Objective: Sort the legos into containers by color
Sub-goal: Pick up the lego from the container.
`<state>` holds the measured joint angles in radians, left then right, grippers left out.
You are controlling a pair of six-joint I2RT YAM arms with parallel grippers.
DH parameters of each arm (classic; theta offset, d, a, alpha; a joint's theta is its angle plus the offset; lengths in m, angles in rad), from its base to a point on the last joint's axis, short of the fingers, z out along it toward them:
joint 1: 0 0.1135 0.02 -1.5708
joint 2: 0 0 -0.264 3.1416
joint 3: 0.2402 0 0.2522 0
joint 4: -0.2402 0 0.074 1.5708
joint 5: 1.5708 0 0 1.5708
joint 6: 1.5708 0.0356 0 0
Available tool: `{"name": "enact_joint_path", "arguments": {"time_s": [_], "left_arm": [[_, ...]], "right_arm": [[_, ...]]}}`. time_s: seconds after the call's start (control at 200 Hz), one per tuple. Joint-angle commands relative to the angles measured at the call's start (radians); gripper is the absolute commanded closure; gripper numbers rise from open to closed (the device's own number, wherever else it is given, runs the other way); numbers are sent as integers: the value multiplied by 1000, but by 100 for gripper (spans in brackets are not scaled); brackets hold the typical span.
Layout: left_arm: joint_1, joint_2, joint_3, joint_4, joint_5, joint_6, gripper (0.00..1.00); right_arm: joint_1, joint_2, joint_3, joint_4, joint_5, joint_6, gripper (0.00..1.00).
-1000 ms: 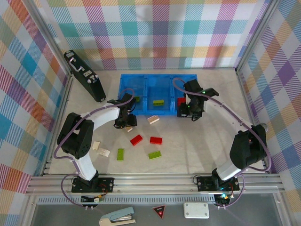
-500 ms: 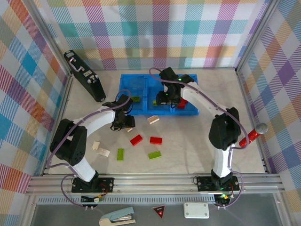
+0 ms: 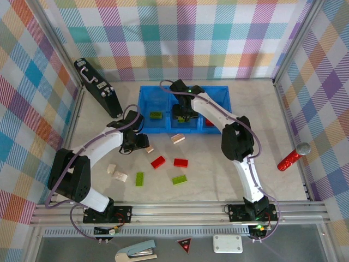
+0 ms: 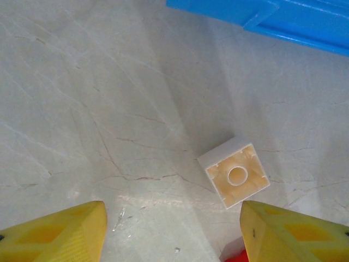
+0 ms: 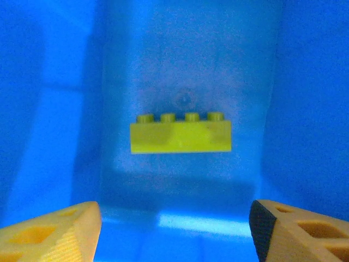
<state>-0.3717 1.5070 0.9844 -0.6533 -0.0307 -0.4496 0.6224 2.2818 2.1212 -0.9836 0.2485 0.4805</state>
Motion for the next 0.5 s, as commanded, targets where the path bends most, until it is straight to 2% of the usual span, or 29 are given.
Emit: {"name": "enact_joint_path", "arguments": {"time_s": [0.0,0.495], "left_arm": [[15,-35,-20,-23,19,18,34],[46,-85,-51,-37,17,36,34]], "right_arm": [[3,47,55,5,38,22,26],[2,170,111,19,31,10,25]]}}
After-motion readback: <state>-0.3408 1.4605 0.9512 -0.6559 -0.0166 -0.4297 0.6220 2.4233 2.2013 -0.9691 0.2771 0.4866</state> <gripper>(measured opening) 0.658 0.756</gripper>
